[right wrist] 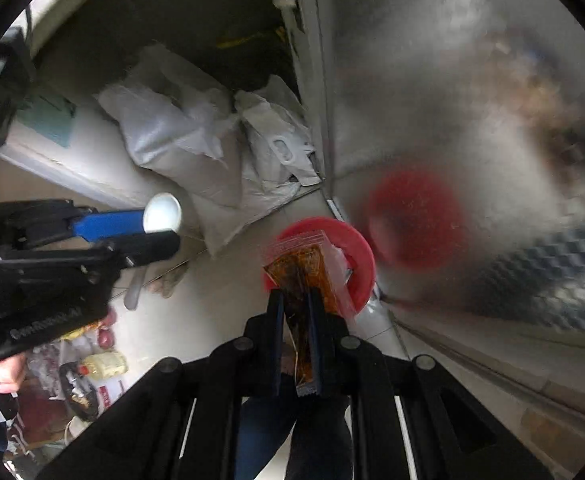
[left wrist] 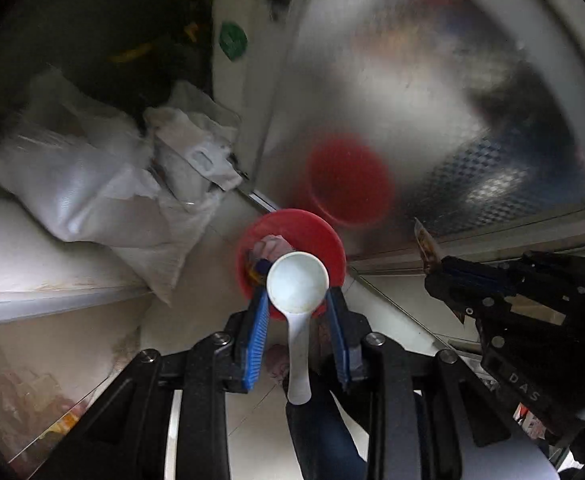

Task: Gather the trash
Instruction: 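Lower the spoon and sachet into the red bin and open both tools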

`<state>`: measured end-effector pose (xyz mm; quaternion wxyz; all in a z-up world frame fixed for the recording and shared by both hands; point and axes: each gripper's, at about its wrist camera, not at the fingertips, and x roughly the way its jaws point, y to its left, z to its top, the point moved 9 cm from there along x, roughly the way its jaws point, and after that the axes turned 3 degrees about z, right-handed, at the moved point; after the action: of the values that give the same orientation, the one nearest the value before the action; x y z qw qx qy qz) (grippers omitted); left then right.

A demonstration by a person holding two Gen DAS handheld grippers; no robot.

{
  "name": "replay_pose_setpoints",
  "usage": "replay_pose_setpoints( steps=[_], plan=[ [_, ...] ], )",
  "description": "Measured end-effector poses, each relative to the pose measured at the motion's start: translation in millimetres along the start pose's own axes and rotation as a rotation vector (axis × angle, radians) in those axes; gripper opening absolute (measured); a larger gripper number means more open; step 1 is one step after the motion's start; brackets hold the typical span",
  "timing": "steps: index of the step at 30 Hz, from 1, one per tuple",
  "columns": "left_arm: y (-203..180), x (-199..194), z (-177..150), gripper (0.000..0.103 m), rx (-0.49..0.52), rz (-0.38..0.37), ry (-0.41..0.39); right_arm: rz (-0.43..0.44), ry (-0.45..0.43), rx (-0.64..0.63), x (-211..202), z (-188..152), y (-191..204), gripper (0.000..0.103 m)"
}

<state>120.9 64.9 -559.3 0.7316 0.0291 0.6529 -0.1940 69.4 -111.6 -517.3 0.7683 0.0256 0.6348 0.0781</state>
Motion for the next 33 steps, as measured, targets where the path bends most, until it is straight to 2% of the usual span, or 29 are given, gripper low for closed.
replay_pose_setpoints(
  steps=[4, 9, 10, 13, 17, 19, 22, 24, 26, 30, 32, 33],
  plan=[
    [3.9, 35.3, 0.6, 0.027, -0.003, -0.013, 0.004, -0.001, 0.018, 0.028, 25.9, -0.4, -7.1, 0.011],
    [-0.9, 54.7, -1.1, 0.027, 0.037, -0.031, 0.031, -0.021, 0.033, 0.042, 42.8, -2.0, -13.9, 0.011],
    [-3.2, 55.0, -1.0, 0.030, 0.040, -0.049, 0.031, -0.022, 0.035, 0.050, 40.7, -3.3, -14.2, 0.011],
    [-4.1, 55.7, 0.9, 0.050, 0.043, -0.060, 0.032, -0.019, 0.042, 0.077, 40.7, -4.9, -16.7, 0.011],
    [-4.5, 52.0, 0.0, 0.052, 0.052, -0.051, 0.048, -0.019, 0.044, 0.097, 33.1, -6.4, -16.2, 0.011],
    [-2.3, 46.1, 0.3, 0.052, 0.052, -0.019, 0.036, -0.016, 0.049, 0.100, 32.6, -6.9, -15.1, 0.011],
    [-0.1, 32.0, -1.0, 0.060, 0.057, 0.020, 0.009, -0.010, 0.050, 0.095, 30.0, -7.0, -15.1, 0.011],
    [2.7, 23.2, -2.9, 0.067, 0.048, 0.021, -0.007, -0.002, 0.049, 0.091, 28.7, -6.1, -14.4, 0.011],
    [5.9, 15.5, -5.1, 0.079, 0.037, 0.020, -0.019, 0.006, 0.051, 0.082, 28.0, -5.7, -13.1, 0.011],
    [12.8, 8.3, -10.6, 0.086, 0.006, 0.013, -0.034, 0.016, 0.051, 0.041, 32.9, -4.1, -8.6, 0.011],
    [18.6, 7.8, -13.5, 0.103, -0.001, 0.034, -0.042, 0.024, 0.050, 0.023, 36.8, -3.4, -5.4, 0.011],
    [22.4, 9.0, -14.2, 0.103, -0.002, 0.059, -0.048, 0.028, 0.051, 0.020, 38.2, -3.5, -4.0, 0.011]
  ],
)
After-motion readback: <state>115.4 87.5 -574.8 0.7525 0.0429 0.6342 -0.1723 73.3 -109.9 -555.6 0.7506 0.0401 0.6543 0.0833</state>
